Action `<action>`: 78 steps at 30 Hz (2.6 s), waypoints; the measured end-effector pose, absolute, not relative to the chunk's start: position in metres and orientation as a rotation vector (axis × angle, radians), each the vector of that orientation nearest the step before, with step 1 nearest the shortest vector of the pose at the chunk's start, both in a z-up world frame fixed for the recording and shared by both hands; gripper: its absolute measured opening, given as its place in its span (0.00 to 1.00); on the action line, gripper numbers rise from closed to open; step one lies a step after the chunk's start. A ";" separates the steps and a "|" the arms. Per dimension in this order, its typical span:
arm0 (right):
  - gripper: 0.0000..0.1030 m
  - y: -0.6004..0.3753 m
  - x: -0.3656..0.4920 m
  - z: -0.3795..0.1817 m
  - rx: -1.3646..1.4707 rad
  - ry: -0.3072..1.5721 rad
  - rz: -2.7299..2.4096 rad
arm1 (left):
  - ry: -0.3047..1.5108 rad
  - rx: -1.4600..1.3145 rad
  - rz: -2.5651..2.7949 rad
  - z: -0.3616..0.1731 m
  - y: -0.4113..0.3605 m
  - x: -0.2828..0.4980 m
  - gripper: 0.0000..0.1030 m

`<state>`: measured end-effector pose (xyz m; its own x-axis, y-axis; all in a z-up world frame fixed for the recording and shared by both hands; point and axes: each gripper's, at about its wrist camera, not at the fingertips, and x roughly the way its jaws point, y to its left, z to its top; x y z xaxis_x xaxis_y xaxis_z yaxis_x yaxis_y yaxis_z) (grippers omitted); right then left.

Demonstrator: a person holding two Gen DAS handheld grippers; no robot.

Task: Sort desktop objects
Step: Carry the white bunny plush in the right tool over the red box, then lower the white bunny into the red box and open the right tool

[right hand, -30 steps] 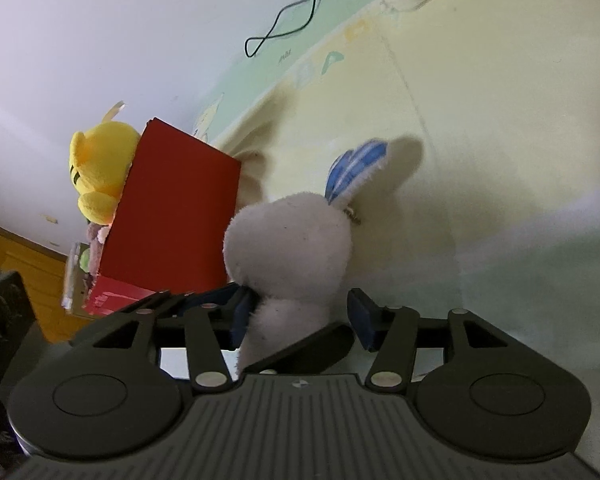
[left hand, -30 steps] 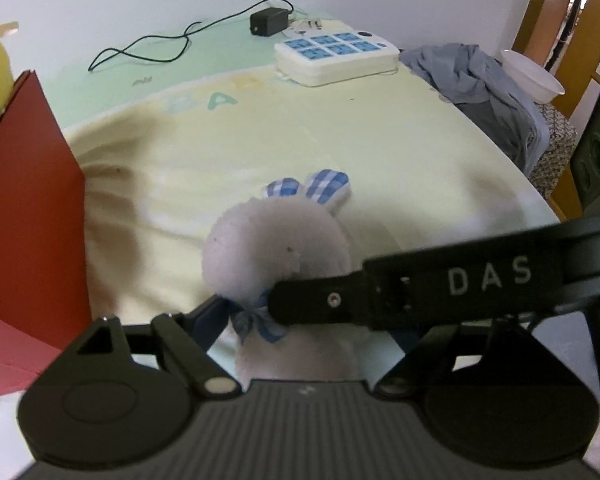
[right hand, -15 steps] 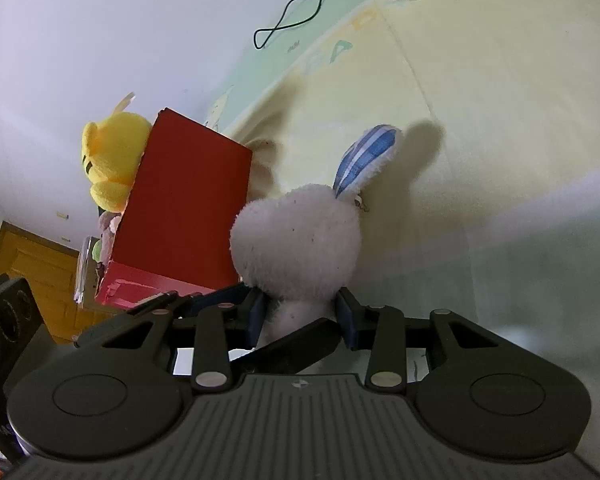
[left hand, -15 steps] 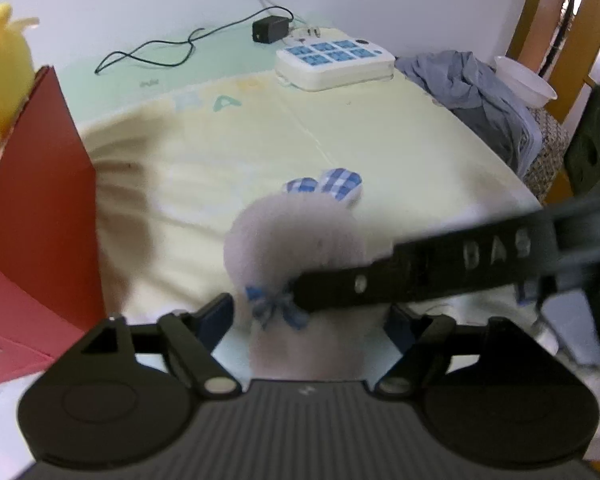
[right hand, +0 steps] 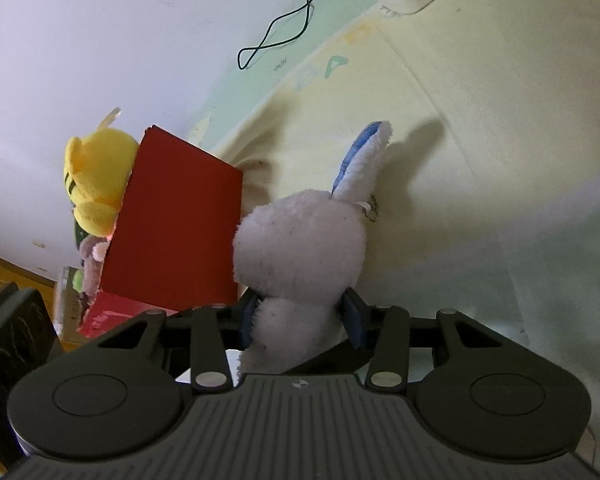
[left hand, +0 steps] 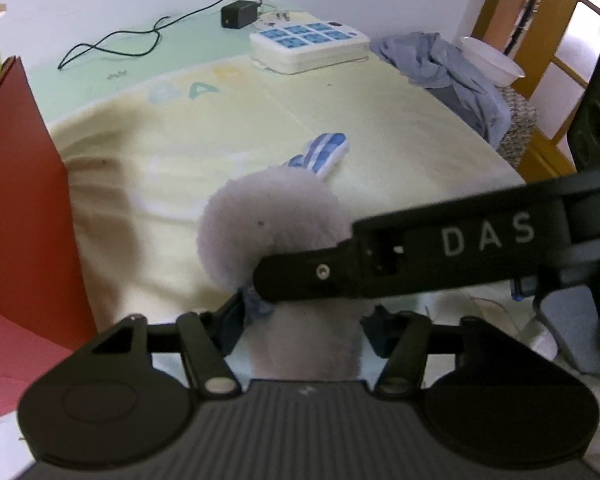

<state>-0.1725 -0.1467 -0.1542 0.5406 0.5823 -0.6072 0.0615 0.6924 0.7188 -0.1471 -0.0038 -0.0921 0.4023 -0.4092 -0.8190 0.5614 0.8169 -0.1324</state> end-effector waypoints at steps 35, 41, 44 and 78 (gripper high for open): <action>0.44 0.011 -0.235 0.013 0.450 0.709 0.394 | 0.642 0.045 -0.710 0.047 0.167 -0.205 0.57; 0.44 0.041 -0.208 0.024 0.391 0.661 0.485 | 0.604 0.018 -0.619 0.057 0.200 -0.190 0.57; 0.44 0.058 -0.195 0.028 0.350 0.642 0.521 | 0.584 0.015 -0.575 0.060 0.211 -0.181 0.57; 0.43 0.095 -0.112 -0.046 0.130 0.824 0.576 | 0.752 0.092 -0.449 -0.018 0.217 -0.114 0.62</action>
<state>-0.1120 0.0946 -0.0456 0.5366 0.5318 -0.6552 -0.4334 0.8399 0.3267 -0.1141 0.2170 -0.0177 0.6405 -0.3611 -0.6777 0.4258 0.9015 -0.0778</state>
